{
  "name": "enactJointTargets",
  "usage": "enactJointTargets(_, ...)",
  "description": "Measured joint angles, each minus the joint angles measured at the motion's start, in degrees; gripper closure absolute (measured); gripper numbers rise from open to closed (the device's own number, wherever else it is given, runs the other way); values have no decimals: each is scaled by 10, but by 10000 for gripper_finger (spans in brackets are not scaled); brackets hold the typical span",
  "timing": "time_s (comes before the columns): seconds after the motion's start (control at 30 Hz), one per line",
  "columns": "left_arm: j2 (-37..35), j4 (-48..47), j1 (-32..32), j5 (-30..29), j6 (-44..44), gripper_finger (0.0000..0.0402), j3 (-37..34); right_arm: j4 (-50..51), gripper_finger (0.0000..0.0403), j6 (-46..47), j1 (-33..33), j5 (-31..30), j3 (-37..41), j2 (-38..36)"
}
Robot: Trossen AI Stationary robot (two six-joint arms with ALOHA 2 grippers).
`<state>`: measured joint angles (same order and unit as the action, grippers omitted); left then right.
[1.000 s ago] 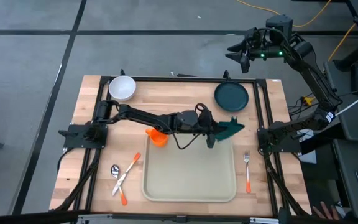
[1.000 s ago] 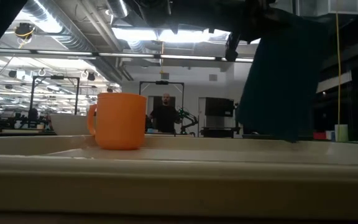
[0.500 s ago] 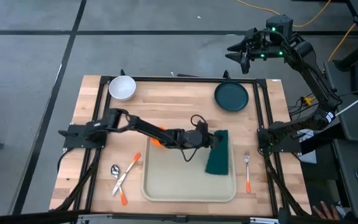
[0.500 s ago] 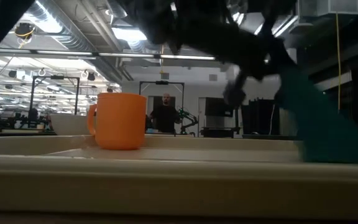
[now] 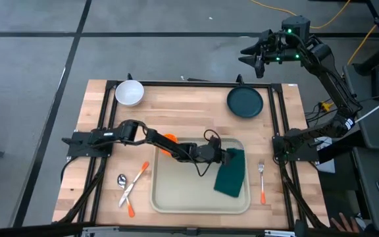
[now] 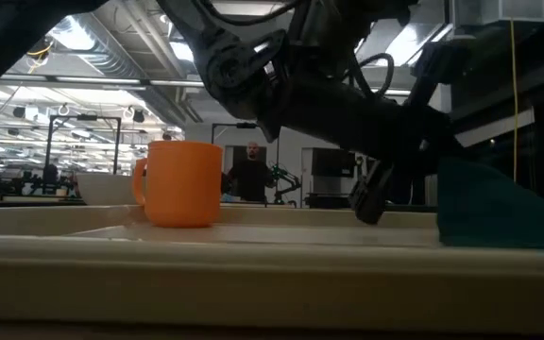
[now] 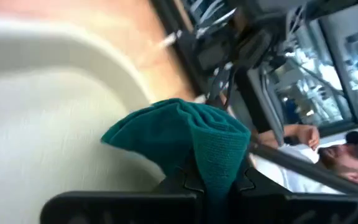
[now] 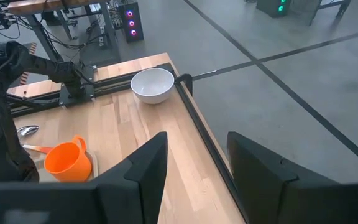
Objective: Set up tray
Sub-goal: Put the green napkin on the serving tray to the right of the orange mug
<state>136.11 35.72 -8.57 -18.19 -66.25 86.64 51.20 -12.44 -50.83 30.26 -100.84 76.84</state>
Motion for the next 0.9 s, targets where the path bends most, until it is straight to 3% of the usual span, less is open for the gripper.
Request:
enactJointTargets(0.13,-1,-43,-18,-15,-33,399,0,0,231,0,0,0,0,0)
enactJointTargets(0.33,-2,-70,-39,-100,-69,399,1,-1,231,0,0,11,0,0)
enactJointTargets(0.47,-3,-85,-42,-122,-75,399,2,-3,231,1,0,13,0,0)
enactJointTargets(0.9,-4,-73,-40,-118,-72,379,0,-3,231,3,0,15,0,0)
